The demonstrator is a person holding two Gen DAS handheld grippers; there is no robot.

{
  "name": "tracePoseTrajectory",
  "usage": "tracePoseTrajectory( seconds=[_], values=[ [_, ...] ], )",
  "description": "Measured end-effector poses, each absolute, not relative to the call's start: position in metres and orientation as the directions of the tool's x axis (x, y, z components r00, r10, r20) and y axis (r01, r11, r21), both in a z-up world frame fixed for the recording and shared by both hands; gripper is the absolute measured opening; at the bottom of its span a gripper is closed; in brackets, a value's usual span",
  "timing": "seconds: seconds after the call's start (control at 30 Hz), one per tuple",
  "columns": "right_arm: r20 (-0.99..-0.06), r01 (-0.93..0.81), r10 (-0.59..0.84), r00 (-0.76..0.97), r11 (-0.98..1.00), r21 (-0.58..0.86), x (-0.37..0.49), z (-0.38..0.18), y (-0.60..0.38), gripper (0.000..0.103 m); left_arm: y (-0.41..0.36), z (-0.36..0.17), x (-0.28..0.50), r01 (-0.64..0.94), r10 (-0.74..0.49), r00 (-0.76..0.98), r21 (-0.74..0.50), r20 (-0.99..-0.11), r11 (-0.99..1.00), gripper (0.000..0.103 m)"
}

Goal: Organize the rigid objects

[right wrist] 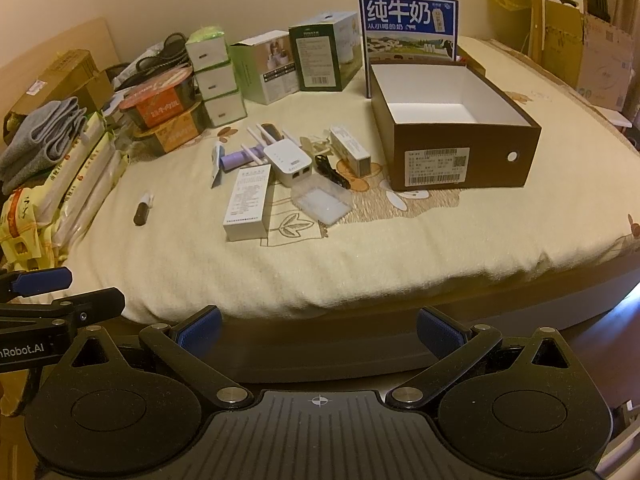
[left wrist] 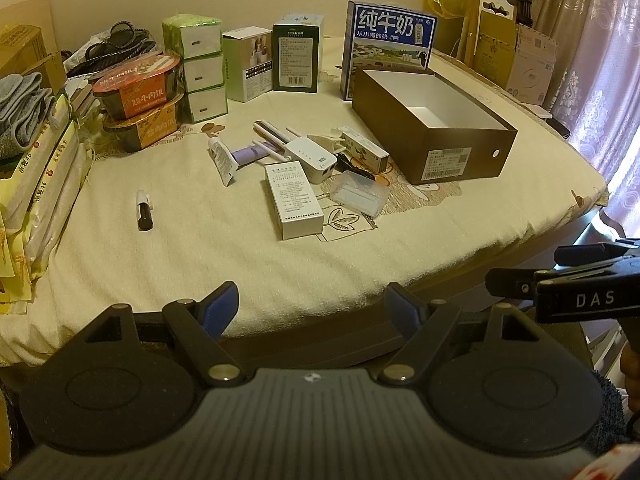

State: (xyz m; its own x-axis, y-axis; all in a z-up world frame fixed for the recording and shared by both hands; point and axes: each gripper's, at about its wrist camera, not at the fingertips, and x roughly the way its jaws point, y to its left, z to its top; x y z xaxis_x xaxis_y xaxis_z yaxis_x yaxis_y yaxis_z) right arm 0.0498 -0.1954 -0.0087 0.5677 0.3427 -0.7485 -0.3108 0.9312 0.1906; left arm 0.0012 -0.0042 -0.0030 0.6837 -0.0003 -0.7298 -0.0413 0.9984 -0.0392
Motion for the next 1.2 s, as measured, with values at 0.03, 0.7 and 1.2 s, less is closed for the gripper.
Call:
tracePoseTrajectory(
  seconds=[0.03, 0.7, 1.2],
  values=[
    [-0.748, -0.311, 0.343, 0.568, 0.931, 0.191, 0.05, -0.009, -0.196, 0.101, -0.004, -0.003, 0.001, -0.042, -0.001, 0.684, -0.041, -0.73, 0.998, 0.077],
    [-0.746, -0.312, 0.343, 0.57, 0.931, 0.19, 0.05, -0.009, -0.196, 0.101, -0.005, -0.001, 0.003, -0.041, -0.001, 0.686, -0.039, -0.728, 0.998, 0.077],
    [-0.748, -0.309, 0.343, 0.569, 0.932, 0.192, 0.052, -0.005, -0.198, 0.101, -0.003, 0.014, 0.006, -0.038, -0.003, 0.685, -0.04, -0.728, 0.998, 0.077]
  ],
)
